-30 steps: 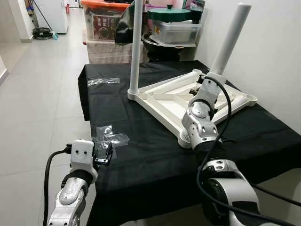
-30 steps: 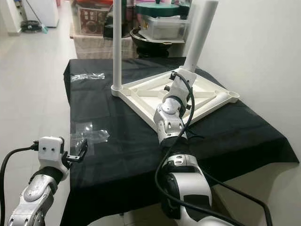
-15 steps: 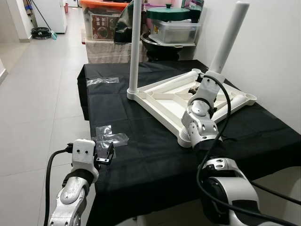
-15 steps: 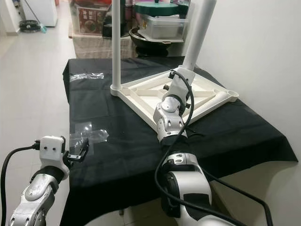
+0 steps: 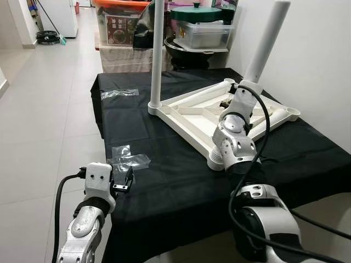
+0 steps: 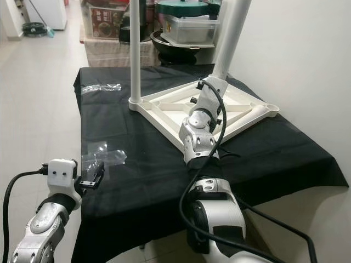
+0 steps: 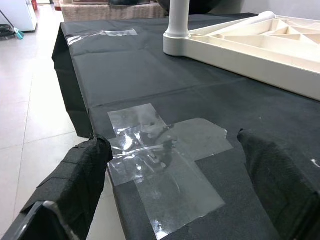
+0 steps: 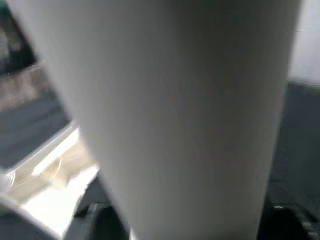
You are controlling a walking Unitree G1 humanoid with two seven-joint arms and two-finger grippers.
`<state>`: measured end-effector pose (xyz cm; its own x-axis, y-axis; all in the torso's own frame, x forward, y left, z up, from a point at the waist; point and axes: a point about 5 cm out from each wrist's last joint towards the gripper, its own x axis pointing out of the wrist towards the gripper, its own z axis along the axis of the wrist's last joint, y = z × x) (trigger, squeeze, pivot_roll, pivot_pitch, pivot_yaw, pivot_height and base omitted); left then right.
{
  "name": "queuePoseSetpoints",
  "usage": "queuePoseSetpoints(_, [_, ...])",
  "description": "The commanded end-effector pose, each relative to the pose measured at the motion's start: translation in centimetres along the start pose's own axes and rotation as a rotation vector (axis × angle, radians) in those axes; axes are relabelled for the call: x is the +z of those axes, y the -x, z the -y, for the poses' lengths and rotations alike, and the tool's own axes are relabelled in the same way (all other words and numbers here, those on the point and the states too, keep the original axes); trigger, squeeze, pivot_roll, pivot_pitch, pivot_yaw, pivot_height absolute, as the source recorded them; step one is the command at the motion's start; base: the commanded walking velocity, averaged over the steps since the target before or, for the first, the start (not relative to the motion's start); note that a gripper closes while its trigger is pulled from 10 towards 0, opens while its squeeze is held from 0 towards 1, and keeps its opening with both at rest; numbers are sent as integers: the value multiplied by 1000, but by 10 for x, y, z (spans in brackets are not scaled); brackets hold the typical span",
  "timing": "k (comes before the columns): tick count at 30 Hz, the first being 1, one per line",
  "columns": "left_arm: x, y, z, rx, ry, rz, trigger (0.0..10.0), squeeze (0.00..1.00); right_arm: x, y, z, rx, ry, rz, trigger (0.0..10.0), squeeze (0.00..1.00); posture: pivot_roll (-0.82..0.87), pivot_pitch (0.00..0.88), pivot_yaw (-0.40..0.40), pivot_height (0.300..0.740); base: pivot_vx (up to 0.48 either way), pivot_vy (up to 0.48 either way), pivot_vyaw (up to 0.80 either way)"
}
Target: Building children table
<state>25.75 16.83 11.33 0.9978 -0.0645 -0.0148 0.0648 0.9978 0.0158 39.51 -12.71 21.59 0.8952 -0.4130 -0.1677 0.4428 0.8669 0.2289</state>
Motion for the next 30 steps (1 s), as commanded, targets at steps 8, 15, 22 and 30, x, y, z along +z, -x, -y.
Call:
queuePoseSetpoints(8, [-1,1,2,-11,-8,1,10000,0,0,5,2,37,-41,-43,10000,1000,37,0,-83,740,0,0,0])
queuePoseSetpoints(15, [-1,1,1,-13,-9,1,10000,0,16,7,6,89,-67,13,10000,1000,36,0,-78,740,0,0,0])
queuePoseSetpoints(22, [-1,0,1,-16,-9,3,10000,0,38,-5,27,327,44,87,10000,933,30,0,-75,740,0,0,0])
queuePoseSetpoints(30, [-2,0,2,-22,-8,1,10000,0,44,-22,56,679,237,82,10000,0,27,0,-75,740,0,0,0])
